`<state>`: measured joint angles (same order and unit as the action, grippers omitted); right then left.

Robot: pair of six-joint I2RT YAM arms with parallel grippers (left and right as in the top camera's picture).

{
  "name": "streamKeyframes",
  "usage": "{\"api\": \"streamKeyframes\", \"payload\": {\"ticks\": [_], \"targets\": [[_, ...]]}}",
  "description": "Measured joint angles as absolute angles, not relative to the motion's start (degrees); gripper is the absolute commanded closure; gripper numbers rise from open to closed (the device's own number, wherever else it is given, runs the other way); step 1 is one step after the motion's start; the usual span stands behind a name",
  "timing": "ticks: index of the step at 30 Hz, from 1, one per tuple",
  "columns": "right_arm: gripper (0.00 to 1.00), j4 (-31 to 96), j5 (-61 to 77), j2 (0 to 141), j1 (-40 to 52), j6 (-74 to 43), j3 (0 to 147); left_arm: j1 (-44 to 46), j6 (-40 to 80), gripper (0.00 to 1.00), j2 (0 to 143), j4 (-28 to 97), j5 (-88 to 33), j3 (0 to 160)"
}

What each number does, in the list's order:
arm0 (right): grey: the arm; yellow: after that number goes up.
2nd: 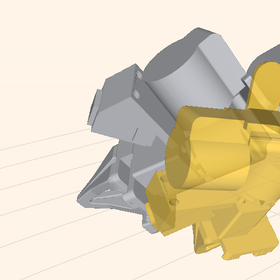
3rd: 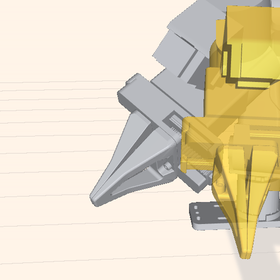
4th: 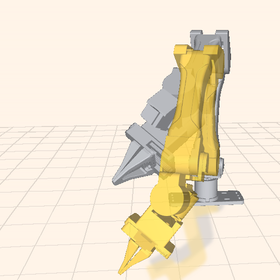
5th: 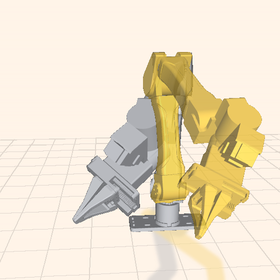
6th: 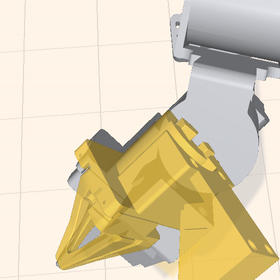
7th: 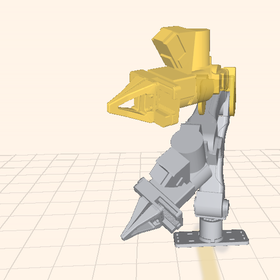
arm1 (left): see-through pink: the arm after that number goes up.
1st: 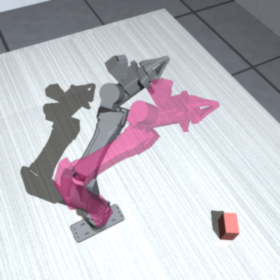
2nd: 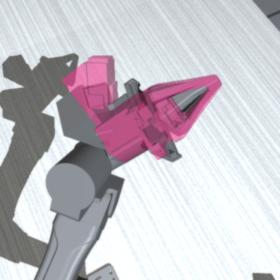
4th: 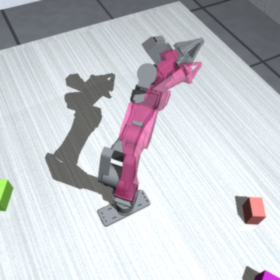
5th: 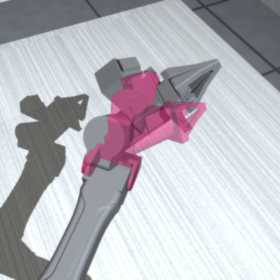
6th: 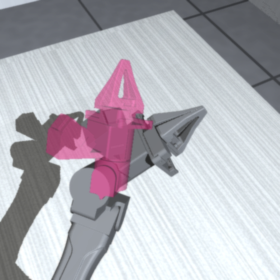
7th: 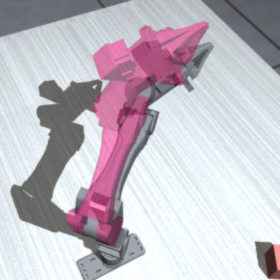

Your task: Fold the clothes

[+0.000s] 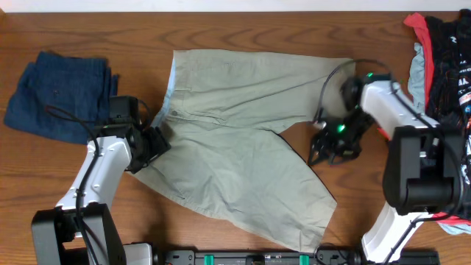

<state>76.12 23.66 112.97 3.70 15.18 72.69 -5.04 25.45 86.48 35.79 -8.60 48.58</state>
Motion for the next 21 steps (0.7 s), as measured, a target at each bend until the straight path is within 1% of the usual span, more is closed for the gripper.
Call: {"api": "streamKeyframes", "payload": {"ticks": [4, 5, 6, 7, 9, 10, 11, 14, 18, 21], "targets": [[0.31, 73.1, 23.8, 113.0, 7.2, 13.9, 67.5, -5.0, 25.5, 0.28, 86.5, 36.0, -8.6, 48.6], [0.34, 72.6, 23.9, 113.0, 7.8, 13.5, 66.9, -5.0, 25.5, 0.28, 86.5, 36.0, -8.6, 48.6], [0.39, 72.2, 23.9, 113.0, 8.4, 13.1, 66.3, -5.0, 25.5, 0.28, 86.5, 36.0, -8.6, 48.6], [0.46, 71.9, 23.9, 113.0, 9.1, 12.7, 65.9, -5.1, 25.5, 0.28, 86.5, 36.0, -8.6, 48.6], [0.76, 71.6, 23.9, 113.0, 10.6, 11.6, 65.5, -5.0, 25.5, 0.28, 86.5, 36.0, -8.6, 48.6], [0.92, 71.4, 23.8, 113.0, 11.2, 11.0, 65.4, -5.0, 25.5, 0.28, 86.5, 36.0, -8.6, 48.6], [0.99, 71.1, 23.7, 113.0, 11.6, 10.5, 65.3, -5.0, 25.5, 0.28, 86.5, 36.0, -8.6, 48.6], [0.99, 69.3, 21.1, 113.0, 12.4, 5.5, 65.2, -5.1, 25.5, 0.28, 86.5, 36.0, -8.6, 48.6], [0.99, 66.3, 14.3, 113.0, 12.0, -3.7, 65.3, -5.0, 25.5, 0.28, 86.5, 36.0, -8.6, 48.6], [0.99, 64.5, 11.3, 112.9, 10.4, -7.2, 66.3, -5.0, 25.5, 0.27, 86.5, 36.0, -8.6, 48.6]]}}
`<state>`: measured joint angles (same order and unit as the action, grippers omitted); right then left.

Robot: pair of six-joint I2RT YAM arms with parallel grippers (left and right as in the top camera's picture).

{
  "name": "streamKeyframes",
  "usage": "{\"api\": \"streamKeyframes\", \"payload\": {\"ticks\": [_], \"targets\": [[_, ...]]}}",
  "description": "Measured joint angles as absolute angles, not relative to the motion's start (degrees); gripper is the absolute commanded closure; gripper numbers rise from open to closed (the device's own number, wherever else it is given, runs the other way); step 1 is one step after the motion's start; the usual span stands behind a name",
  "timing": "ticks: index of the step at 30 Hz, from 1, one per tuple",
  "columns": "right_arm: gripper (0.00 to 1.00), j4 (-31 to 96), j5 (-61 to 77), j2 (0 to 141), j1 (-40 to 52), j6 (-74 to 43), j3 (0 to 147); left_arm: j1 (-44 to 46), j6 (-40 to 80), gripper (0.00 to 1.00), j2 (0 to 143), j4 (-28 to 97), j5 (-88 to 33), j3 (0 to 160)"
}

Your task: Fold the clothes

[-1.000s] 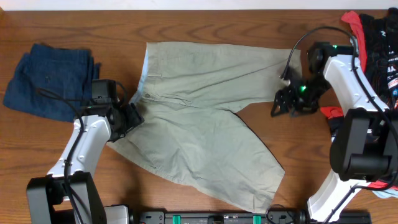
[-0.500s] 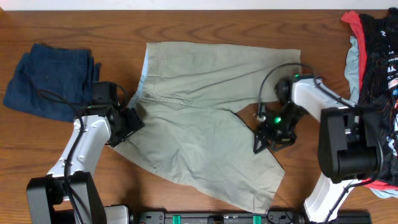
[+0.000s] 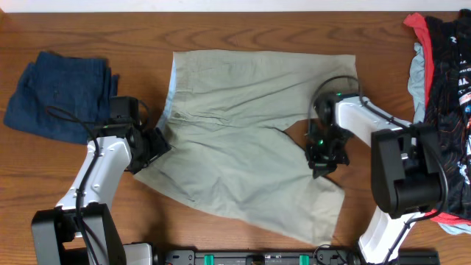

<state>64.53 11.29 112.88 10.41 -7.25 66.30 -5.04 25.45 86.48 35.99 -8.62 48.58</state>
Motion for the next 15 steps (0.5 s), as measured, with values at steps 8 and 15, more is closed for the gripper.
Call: {"api": "streamKeyframes", "payload": {"ticks": [8, 15], "targets": [[0.91, 58.8, 3.3, 112.9, 3.0, -10.6, 78.0, -5.0, 25.5, 0.27, 86.5, 36.0, -8.6, 48.6], [0.01, 67.5, 1.0, 112.8, -0.4, -12.3, 91.5, -5.0, 25.3, 0.18, 86.5, 38.2, -9.2, 48.6]]}}
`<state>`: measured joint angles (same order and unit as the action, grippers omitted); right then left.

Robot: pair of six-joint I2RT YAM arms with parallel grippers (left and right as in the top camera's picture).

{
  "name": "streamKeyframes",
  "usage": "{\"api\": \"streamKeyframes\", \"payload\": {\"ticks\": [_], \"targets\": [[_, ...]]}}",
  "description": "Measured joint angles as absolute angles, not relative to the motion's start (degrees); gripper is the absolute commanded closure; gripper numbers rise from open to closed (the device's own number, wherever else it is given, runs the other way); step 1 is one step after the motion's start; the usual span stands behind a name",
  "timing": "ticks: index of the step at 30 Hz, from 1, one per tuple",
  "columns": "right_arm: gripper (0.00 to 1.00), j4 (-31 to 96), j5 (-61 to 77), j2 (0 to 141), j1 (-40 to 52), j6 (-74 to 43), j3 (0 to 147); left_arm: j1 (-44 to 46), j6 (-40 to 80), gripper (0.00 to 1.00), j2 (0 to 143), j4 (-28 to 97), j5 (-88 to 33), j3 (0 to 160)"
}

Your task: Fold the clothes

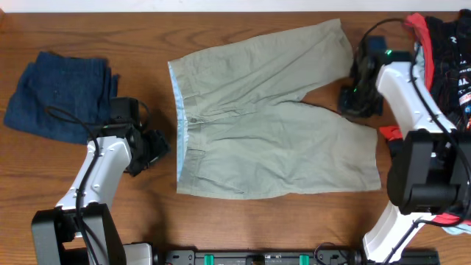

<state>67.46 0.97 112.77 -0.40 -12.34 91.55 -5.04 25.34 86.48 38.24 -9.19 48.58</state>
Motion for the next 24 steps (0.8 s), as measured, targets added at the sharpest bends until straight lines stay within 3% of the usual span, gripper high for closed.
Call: {"api": "streamKeyframes", "payload": {"ticks": [9, 21, 24], "targets": [[0.01, 76.8, 2.2, 112.2, -0.7, -12.4, 94.1, -3.5, 23.5, 0.16, 86.5, 42.4, -17.6, 48.6], [0.01, 81.1, 0.5, 111.5, -2.7, -18.1, 94.1, 6.0, 22.6, 0.17, 86.5, 48.9, -19.5, 48.1], [0.01, 82.0, 0.1, 110.8, -2.8, -18.7, 94.1, 7.6, 23.1, 0.28, 86.5, 48.4, -19.6, 46.1]]}}
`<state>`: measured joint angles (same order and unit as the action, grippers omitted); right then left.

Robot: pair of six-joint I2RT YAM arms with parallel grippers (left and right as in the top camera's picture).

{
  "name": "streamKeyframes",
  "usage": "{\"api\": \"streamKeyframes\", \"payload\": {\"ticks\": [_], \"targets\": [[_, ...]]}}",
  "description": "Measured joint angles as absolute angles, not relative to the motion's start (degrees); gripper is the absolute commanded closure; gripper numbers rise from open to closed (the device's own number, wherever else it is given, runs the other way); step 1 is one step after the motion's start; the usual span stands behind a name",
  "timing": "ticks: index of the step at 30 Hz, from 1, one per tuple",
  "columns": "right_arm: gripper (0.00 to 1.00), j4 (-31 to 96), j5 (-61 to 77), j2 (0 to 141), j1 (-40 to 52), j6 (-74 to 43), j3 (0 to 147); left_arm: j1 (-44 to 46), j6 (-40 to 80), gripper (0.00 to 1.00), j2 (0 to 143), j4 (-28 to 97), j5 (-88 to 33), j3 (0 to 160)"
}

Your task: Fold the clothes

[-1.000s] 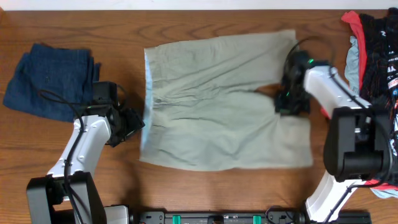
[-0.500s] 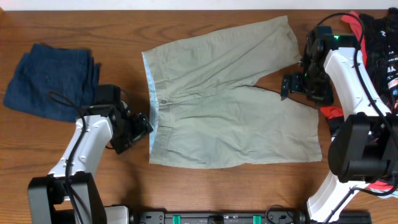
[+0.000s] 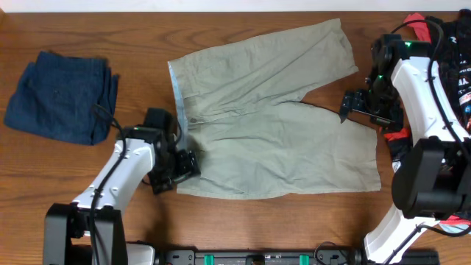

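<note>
The pale green shorts (image 3: 272,132) lie spread flat in the middle of the table. Their waistband (image 3: 181,125) is on the left and both legs point right. My left gripper (image 3: 190,165) sits at the near-left corner of the waistband, its fingers apart at the cloth's edge. My right gripper (image 3: 347,104) hovers at the right, beside the gap between the two legs, open and holding nothing.
A folded dark blue denim garment (image 3: 60,96) lies at the far left. A heap of red, black and light blue clothes (image 3: 445,51) fills the right edge. Bare wooden table (image 3: 243,213) runs along the front.
My left gripper has moved right and nearer, from beside the waistband to its near-left corner. The right gripper has turned and now sits slightly lower. The shorts lie unchanged.
The shorts first lay crumpled and slanted, my left gripper on the waistband and my right one by a leg. Then the right gripper was on the lower leg. Afterwards the shorts lay flat with both grippers off them, and now the left is at the waist corner.
</note>
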<state>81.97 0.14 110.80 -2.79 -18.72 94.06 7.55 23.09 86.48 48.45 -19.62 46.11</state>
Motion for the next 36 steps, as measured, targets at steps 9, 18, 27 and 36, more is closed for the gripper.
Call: {"api": "streamKeyframes", "payload": {"ticks": [9, 18, 27, 36], "targets": [[0.01, 85.8, -1.4, 110.4, -2.8, -21.3, 94.1, 7.8, 24.2, 0.94, 86.5, 43.0, -19.6, 40.2], [0.01, 86.8, -2.4, 110.4, -2.8, -24.8, 94.1, 6.6, 24.2, 0.94, 86.5, 37.7, -19.6, 40.4], [0.01, 87.2, -2.0, 108.8, -2.8, -25.5, 91.5, 4.5, 24.2, 0.94, 86.5, 42.1, -19.6, 42.1], [0.01, 81.6, 0.9, 100.1, -2.8, -28.0, 76.0, 3.3, 24.2, 0.94, 86.5, 42.8, -19.6, 42.2]]}}
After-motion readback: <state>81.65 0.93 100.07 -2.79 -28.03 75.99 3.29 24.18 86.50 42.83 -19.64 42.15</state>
